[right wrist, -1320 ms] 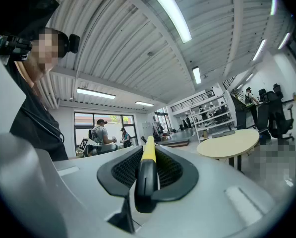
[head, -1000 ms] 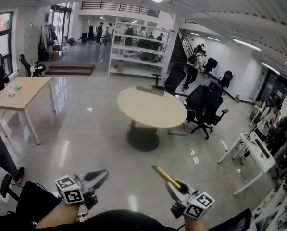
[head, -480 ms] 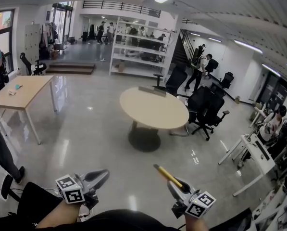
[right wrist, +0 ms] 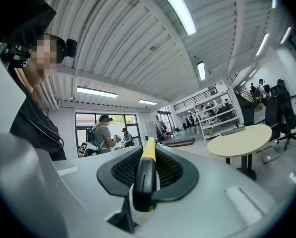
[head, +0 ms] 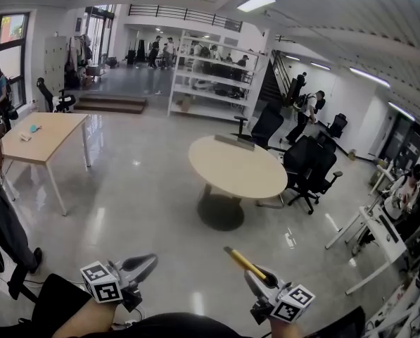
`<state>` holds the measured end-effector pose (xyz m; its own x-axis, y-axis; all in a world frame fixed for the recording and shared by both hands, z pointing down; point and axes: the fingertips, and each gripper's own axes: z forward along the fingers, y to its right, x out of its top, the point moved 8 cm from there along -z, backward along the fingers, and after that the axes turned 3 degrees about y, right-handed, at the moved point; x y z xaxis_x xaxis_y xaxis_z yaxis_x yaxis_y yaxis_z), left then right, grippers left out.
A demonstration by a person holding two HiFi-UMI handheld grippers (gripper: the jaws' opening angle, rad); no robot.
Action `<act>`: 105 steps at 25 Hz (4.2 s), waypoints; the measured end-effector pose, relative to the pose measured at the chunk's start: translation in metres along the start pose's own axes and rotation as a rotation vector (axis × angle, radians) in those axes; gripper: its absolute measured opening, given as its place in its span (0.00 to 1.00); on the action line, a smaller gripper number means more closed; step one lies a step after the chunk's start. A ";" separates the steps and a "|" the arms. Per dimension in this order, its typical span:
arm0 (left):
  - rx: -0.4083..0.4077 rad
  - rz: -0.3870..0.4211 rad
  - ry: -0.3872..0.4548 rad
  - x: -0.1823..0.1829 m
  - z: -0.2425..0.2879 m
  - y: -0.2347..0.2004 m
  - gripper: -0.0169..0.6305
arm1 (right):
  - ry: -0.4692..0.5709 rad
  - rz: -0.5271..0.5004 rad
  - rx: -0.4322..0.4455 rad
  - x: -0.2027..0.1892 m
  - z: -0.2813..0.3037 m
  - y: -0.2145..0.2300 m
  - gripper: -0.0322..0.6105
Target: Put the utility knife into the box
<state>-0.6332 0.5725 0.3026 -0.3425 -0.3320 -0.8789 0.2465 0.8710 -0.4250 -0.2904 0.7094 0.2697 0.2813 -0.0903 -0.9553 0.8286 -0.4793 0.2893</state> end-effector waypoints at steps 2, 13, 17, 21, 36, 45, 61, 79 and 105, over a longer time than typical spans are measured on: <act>0.006 -0.016 -0.008 0.002 -0.010 -0.010 0.03 | -0.007 0.010 -0.003 -0.005 0.011 -0.007 0.19; 0.011 -0.067 -0.041 -0.001 -0.024 -0.054 0.03 | -0.021 0.057 -0.019 -0.020 0.044 -0.011 0.19; -0.006 -0.069 -0.060 -0.012 0.008 -0.055 0.03 | -0.009 0.081 -0.028 -0.019 0.035 0.019 0.19; 0.004 -0.041 -0.084 -0.027 0.050 -0.048 0.03 | 0.025 0.100 -0.011 -0.014 0.019 0.067 0.19; -0.013 -0.003 -0.091 -0.094 0.291 0.035 0.03 | 0.034 0.081 0.014 0.051 -0.109 0.277 0.19; -0.029 -0.023 -0.123 -0.109 0.352 0.029 0.03 | 0.052 0.106 -0.010 0.065 -0.128 0.328 0.19; -0.139 -0.041 -0.109 -0.052 0.412 -0.140 0.03 | 0.063 0.060 -0.108 0.086 0.020 0.385 0.19; -0.078 -0.053 -0.109 0.027 0.402 -0.334 0.03 | 0.060 0.060 -0.094 0.089 0.232 0.433 0.19; -0.008 -0.040 -0.106 -0.049 0.740 -0.336 0.03 | 0.043 0.117 0.057 0.171 0.200 0.791 0.19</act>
<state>-0.0284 0.0280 0.3287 -0.2539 -0.4029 -0.8793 0.2274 0.8588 -0.4592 0.3169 0.1403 0.3228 0.3963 -0.1116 -0.9113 0.7600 -0.5170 0.3938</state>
